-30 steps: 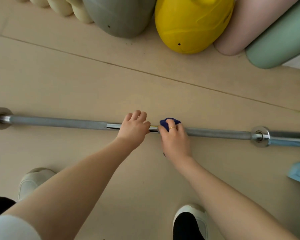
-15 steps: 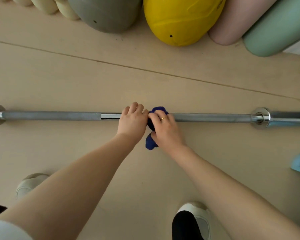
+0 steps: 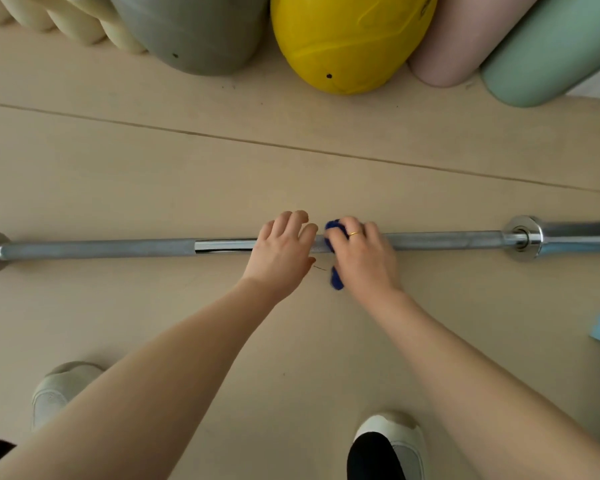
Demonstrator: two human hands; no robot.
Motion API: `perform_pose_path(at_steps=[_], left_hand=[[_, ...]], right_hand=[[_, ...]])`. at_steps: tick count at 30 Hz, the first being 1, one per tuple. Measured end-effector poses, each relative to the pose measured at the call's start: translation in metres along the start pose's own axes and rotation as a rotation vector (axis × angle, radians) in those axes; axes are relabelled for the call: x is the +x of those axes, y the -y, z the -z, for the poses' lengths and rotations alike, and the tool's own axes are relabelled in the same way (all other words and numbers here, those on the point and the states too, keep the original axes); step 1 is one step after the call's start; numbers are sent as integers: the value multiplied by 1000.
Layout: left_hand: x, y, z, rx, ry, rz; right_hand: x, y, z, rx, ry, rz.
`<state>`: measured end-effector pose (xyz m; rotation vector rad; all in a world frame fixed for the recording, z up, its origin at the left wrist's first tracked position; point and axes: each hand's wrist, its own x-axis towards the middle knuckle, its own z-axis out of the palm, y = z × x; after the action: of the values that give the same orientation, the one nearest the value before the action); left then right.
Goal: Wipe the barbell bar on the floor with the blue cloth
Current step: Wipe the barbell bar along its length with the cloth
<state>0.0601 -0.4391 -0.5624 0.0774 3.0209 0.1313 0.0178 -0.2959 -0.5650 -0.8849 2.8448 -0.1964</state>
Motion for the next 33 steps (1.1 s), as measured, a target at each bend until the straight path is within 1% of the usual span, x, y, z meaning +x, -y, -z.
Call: perform_pose_path(at_steps=[2,4,6,7,8,9,11,13,14,15,16,18,20,22,23,26,27,28,29,31,32,33], left_hand=[[1,-11,-2,-33,9,-5],[3,-21,-6,-78,22,-6],[7,-30,-8,-87,41,16],[9,-35,-9,-73,52,23],[11,-40,-9,-59,60,24],[14,-44,-9,-47,59,19],[20,-50,-7,-26,42,11],[24,-55,-6,-5,57,9],[25,-57,-5,6,68,3],[26,-58,-5,13,79,-2],[27,-60,-4,22,87,-4],[29,-62,-5,41,104,-8],[29,-62,-5,64,129,2],[30,-63,-5,72,140,3],[30,-62,-6,69,136,-3],[32,-61,-8,69,132,19],[34,-60,-8,65,133,47],[36,-59,-9,49,141,68],[38,-59,-9,23,153,92],[43,-60,-7,0,205,153],[45,-60,-7,-11,215,169],[47,-60,-6,-16,225,184]], right_hand=[[-5,-33,5,-46,-32,-118],[-12,-67,11,-21,-70,-293],[-17,-84,13,11,-88,-450],[-19,-84,11,13,-108,-473],[-19,-81,7,3,-121,-447],[-19,-76,3,-30,-138,-373],[-22,-69,-2,-78,-160,-167],[-21,-83,2,-89,-153,-15],[-23,-94,7,-105,-130,3],[-27,-108,11,-127,-113,-33],[-32,-123,12,-140,-113,-120],[-41,-146,14,-110,-154,-323],[-45,-152,12,-74,-183,-433],[-42,-140,8,-40,-201,-434],[-39,-131,5,-28,-196,-401],[-36,-123,5,-49,-139,-208],[-34,-131,9,-41,-115,-199],[-32,-141,16,-26,-78,-264],[-30,-150,23,-5,-47,-377],[-25,-160,27,33,-89,-591],[-23,-156,27,43,-91,-622],[-19,-147,25,48,-82,-592]])
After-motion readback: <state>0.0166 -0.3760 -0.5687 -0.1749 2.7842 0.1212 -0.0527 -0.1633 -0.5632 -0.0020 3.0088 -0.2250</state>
